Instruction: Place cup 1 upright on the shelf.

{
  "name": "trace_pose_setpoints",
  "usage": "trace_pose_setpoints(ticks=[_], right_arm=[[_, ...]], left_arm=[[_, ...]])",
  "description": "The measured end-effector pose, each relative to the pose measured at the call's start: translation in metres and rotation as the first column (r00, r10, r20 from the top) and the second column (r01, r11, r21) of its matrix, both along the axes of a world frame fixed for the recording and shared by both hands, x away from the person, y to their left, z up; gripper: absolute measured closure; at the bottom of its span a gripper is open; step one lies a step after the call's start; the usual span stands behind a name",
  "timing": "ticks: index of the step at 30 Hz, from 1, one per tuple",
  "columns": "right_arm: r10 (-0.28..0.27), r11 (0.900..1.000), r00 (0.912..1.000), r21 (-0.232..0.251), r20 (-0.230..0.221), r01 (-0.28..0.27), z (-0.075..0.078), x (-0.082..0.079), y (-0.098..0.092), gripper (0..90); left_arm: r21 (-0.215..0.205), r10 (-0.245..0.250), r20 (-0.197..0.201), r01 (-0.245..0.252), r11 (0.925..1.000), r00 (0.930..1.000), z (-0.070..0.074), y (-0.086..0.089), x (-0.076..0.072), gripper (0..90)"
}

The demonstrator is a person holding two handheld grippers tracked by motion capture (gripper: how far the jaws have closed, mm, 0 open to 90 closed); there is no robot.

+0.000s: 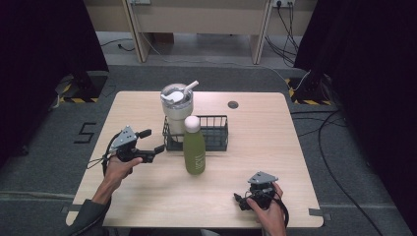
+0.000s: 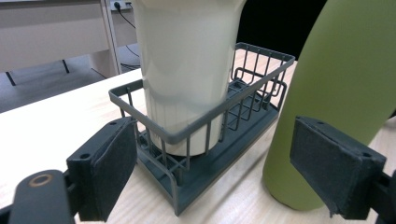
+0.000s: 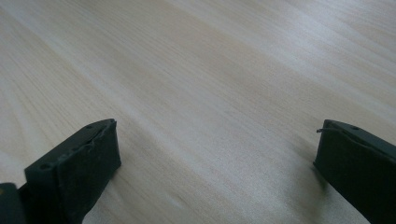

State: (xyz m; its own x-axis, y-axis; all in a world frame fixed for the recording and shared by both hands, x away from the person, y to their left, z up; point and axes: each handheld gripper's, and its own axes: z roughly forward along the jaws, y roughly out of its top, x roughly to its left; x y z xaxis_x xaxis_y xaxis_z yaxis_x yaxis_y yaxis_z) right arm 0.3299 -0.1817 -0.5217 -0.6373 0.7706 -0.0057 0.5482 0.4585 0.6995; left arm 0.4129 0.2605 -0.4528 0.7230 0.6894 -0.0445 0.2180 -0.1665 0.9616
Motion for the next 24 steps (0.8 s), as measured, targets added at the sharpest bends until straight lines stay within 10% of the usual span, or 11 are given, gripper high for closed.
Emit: trace_pose_setpoints(ticks=[24], right_arm=[[0.000, 1.000, 1.0000, 0.000, 0.000, 0.000, 0.000, 0.000, 0.000, 0.4]], left_arm=[[0.004, -0.016, -0.026, 0.016, 0.9999, 0.9995, -0.012, 0.003, -0.023, 14.7]])
